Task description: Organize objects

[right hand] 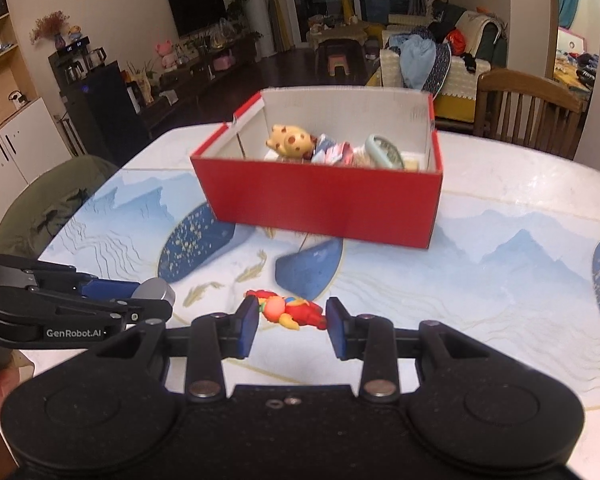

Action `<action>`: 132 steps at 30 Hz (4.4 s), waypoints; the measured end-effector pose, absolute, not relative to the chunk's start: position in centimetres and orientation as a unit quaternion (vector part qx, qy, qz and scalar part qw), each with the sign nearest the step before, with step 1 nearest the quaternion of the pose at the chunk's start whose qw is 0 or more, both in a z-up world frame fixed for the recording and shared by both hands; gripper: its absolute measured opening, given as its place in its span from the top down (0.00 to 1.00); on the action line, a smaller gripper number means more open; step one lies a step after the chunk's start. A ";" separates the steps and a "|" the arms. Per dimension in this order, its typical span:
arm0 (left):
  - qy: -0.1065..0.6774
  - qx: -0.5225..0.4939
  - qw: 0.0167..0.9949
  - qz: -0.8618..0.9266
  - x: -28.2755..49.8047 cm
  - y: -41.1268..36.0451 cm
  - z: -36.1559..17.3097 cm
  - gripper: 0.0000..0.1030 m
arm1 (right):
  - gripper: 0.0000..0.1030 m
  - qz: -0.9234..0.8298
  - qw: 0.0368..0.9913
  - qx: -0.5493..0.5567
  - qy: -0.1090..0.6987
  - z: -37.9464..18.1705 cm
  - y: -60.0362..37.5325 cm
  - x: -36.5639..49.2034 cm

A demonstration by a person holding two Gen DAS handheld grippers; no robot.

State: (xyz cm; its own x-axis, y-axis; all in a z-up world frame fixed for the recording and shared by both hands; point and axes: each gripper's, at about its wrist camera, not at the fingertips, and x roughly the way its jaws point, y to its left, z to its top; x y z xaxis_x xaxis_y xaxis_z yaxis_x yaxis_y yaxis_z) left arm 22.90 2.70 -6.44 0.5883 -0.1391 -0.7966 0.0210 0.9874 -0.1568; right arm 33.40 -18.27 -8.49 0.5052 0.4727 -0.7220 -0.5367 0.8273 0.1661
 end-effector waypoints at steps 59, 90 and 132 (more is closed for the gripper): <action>0.522 0.083 0.847 -0.047 48.6 1.9 -8.8 0.63 | 0.65 0.226 0.860 -0.155 0.431 -12.6 -11.0 52.7; 0.516 0.027 0.855 -0.046 45.9 3.1 -7.5 0.36 | 0.48 0.231 0.865 -0.114 0.431 -11.1 -12.4 52.6; 0.343 -0.028 0.939 -0.023 31.1 3.2 1.1 0.01 | 0.00 0.308 0.905 -0.054 0.288 -3.2 -17.3 40.3</action>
